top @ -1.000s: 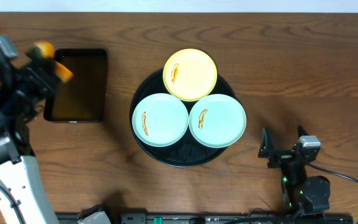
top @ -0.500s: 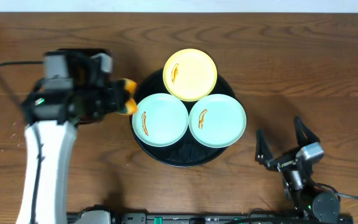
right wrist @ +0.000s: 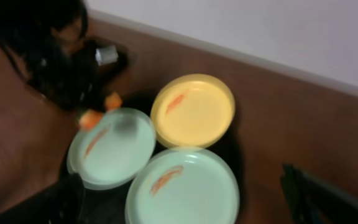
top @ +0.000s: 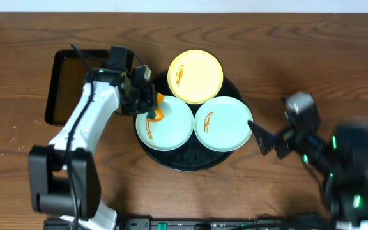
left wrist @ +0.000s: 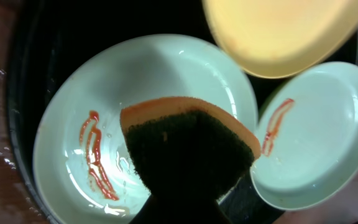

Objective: Clean dirty plates on tray and stack at the side

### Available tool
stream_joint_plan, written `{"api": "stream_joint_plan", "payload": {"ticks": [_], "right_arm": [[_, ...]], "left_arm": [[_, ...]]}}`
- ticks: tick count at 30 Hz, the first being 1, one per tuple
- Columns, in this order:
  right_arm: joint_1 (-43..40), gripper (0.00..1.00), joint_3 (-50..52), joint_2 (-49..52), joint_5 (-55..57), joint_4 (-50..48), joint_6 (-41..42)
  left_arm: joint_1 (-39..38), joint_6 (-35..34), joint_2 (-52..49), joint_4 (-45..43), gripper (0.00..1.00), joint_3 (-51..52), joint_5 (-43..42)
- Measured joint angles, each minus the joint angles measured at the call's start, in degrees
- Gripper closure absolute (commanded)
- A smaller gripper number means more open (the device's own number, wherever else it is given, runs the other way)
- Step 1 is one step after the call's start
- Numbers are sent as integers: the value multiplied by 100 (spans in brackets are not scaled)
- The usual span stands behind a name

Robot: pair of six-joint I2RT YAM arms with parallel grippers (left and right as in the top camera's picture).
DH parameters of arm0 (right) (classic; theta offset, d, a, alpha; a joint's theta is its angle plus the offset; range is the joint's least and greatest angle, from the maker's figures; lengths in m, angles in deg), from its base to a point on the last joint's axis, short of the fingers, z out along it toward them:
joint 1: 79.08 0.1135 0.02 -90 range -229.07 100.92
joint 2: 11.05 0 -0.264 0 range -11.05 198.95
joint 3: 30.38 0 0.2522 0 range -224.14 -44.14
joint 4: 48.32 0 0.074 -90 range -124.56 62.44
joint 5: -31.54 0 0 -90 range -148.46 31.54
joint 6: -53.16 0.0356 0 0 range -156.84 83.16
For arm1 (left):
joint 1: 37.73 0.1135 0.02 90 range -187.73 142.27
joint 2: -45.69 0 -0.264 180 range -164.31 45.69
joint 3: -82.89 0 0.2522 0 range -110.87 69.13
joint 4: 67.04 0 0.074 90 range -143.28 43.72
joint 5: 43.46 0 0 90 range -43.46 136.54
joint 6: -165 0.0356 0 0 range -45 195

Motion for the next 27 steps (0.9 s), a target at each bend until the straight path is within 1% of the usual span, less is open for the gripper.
{"api": "stream_joint_plan", "payload": {"ticks": [1, 3, 5, 6, 9, 12, 14, 16, 17, 18, 19, 20, 21, 22, 24, 27], "right_arm": [[0, 1, -476, 520, -81, 431, -87], [0, 1, -1309, 1482, -173, 938, -186], [0, 1, -1812, 2057, -308, 1255, -39], [0, 1, -2039, 2343, -426, 1257, 146], [2, 1, -2286, 2944, -831, 758, 863], [44, 9, -2343, 3421, -960, 614, 1543], [164, 9, -2417, 3790, -938, 879, 1788], [417, 8, -2699, 4249, -717, 1661, 1849], [614, 9, -2916, 4579, -538, 2083, 1849], [793, 16, -3154, 4892, -361, 2483, 1832], [1043, 20, -3523, 5379, -105, 2844, 1834], [1246, 22, -3930, 5803, 127, 3287, 1843], [1368, 23, -4227, 6092, 245, 3508, 1834], [1478, 23, -4566, 6376, 376, 3617, 1827], [1707, 27, -5182, 6878, 610, 3550, 1818], [1939, 41, -5545, 7180, 892, 3305, 1947]], "left_arm": [[-7, -70, -111, 2, 93, 0, 9], [-4, -195, -297, 26, 93, 7, 17], [-4, -238, -376, 61, 93, 9, 20], [-4, -260, -387, 76, 93, 9, 20], [-4, -317, -389, 76, 93, 9, 17], [-4, -345, -389, 76, 92, 9, 20], [-4, -345, -389, 74, 92, 9, 20], [-4, -345, -389, 74, 93, 9, 35], [-4, -345, -389, 72, 93, 9, 44], [-4, -345, -389, 72, 93, 9, 76], [-4, -345, -389, 81, 93, 9, 129], [-4, -348, -389, 74, 92, 9, 144], [-4, -348, -389, 85, 93, 9, 162], [-4, -348, -389, 83, 93, 9, 173], [-4, -348, -389, 90, 92, 9, 192], [-4, -345, -389, 96, 93, 9, 208]]}}
